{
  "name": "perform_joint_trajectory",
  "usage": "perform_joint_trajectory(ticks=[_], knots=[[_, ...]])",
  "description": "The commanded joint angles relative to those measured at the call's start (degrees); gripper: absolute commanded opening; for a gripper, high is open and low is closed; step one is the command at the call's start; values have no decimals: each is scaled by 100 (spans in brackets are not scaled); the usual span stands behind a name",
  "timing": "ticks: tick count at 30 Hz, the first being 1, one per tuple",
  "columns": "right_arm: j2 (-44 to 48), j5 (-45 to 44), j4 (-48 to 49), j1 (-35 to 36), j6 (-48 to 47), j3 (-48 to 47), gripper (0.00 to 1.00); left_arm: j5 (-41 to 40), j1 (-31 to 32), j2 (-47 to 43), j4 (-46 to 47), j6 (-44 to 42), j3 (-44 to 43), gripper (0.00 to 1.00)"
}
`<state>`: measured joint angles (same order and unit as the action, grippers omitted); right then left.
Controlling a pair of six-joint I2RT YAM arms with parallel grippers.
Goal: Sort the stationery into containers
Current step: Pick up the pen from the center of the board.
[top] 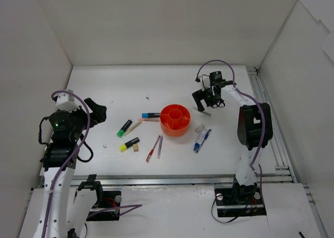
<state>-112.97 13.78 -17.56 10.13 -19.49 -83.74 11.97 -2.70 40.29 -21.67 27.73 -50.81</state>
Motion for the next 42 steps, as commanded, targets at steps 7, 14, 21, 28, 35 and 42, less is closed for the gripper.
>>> perform_joint_trajectory(ticks=[7,14,21,28,35,42], knots=[[-647,11,-1073,68,-873,-933,95,-238,-38,5,418,-233,27,100],[-1245,-243,-1645,112,-820,-1574,72,-397,-38,259,436,-303,-43,100],[-1210,-52,-1733,182,-1092,-1470,13,-608,-38,365,558,-180,-35,100],[-499,573,-1663,209,-1172,-1241,0,15,-38,778,401,-233,-500,100],[1597,-217,222,612,-532,260,0,1280,216,875,619,-197,-457,100],[3833,263,3159,1069,725,2545,0,1326,1050,1006,752,-276,-439,100]])
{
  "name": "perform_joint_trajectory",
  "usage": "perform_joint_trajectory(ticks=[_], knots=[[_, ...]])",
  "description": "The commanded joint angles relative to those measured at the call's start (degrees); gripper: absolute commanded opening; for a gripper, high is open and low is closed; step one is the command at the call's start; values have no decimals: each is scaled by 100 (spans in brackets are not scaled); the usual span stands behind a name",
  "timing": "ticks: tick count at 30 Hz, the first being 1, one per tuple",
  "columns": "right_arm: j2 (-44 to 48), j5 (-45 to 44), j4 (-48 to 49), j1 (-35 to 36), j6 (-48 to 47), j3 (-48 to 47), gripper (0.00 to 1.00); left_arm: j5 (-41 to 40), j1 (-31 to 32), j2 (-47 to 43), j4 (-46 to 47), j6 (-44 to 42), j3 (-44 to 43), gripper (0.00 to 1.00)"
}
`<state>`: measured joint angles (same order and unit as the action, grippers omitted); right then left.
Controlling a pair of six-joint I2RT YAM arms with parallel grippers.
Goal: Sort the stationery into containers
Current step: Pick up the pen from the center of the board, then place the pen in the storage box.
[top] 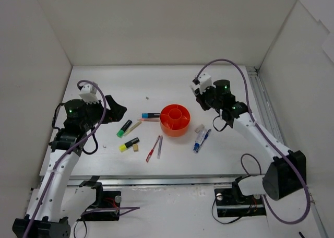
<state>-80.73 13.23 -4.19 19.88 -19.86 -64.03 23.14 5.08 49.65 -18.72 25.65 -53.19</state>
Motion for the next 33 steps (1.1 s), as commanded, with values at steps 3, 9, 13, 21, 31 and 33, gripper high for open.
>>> perform_joint_trajectory(ticks=[3,9,13,21,31,33], knots=[[1190,818,3149,227,1350,1409,0,112,633,124,474,-69,-201,100],[849,1191,4452,666,1898,1684,0,-282,1055,124,466,-78,-122,100],[392,848,4952,1026,1889,1639,0,-564,1171,89,273,-148,-113,100],[-153,303,5489,1422,1959,1727,0,-670,1223,106,220,-200,37,100],[-461,-673,5639,1519,1625,1788,0,-1021,1223,124,-53,-271,19,100],[-461,-664,5639,1510,1625,1876,0,-1135,1223,150,-140,-271,-51,100]])
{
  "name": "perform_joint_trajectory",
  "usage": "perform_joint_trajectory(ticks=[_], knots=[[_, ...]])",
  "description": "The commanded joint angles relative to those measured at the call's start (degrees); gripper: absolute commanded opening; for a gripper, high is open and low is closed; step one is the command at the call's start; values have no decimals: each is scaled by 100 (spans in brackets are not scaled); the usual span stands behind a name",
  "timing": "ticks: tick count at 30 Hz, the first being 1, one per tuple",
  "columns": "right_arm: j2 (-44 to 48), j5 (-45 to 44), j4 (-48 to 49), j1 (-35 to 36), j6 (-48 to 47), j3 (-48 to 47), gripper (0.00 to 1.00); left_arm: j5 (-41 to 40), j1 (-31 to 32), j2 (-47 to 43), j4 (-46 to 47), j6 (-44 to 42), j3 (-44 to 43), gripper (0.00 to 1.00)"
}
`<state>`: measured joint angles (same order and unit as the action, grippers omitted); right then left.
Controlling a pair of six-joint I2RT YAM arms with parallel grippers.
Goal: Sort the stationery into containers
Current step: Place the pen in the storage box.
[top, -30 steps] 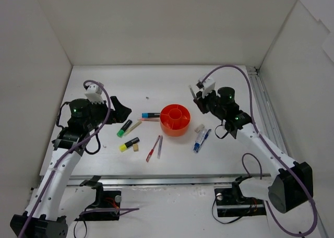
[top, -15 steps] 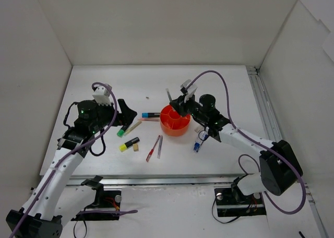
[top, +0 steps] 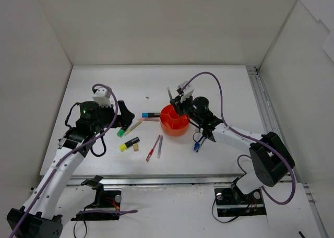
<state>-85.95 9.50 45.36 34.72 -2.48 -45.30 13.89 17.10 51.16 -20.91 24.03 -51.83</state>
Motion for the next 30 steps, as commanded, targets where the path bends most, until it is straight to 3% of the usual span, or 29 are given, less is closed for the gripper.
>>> perform_joint_trajectory(ticks=[1,15,21,30], knots=[[70,-308,684,17,-112,30,2,-229,21,26,52,-118,-204,100],[-10,-132,737,17,63,487,8,-273,21,140,-27,-56,-178,100],[157,-62,763,17,178,706,21,-299,21,114,-28,-21,-134,100],[807,-88,746,96,387,838,55,-273,21,88,-80,-4,-143,100]])
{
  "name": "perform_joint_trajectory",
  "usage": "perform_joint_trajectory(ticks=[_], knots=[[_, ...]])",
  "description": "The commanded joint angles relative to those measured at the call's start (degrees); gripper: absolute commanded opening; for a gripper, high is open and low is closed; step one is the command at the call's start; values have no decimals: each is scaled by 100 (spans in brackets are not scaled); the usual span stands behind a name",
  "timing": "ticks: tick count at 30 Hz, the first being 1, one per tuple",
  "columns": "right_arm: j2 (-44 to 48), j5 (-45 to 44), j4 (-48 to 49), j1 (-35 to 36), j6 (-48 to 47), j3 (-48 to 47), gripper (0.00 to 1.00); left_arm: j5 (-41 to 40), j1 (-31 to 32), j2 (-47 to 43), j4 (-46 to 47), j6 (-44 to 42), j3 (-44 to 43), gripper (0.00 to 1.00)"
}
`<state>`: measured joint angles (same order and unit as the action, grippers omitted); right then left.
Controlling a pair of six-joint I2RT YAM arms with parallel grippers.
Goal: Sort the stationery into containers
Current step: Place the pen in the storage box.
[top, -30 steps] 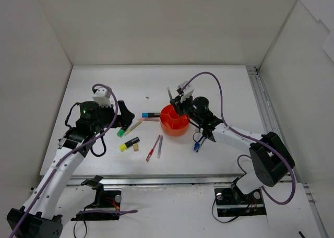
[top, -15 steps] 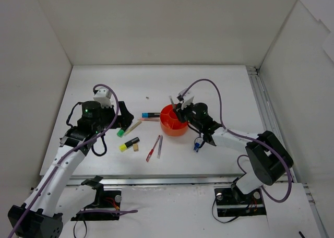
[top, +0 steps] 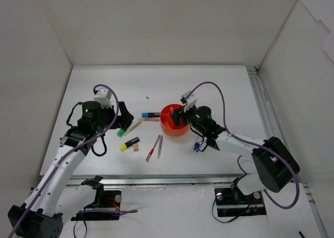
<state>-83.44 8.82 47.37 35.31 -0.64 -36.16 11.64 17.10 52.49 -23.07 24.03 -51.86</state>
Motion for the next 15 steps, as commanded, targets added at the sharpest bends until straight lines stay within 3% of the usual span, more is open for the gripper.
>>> perform_joint_trajectory(ticks=[1,3,6,7,11,15], knots=[[635,-64,536,55,222,-66,61,-39,21,-72,119,5,-141,100],[951,-91,510,81,293,-31,66,-48,73,-125,66,14,-114,100],[1390,-73,-5,160,389,-66,83,-100,74,-265,5,58,-71,100],[1496,-82,-348,187,390,-275,98,-109,74,-344,-4,66,-53,100],[1612,-625,-2884,624,127,-1120,98,-266,74,-520,-188,285,-26,100],[1602,-1514,-3717,1091,161,-1385,98,-522,74,-591,-347,549,17,100]])
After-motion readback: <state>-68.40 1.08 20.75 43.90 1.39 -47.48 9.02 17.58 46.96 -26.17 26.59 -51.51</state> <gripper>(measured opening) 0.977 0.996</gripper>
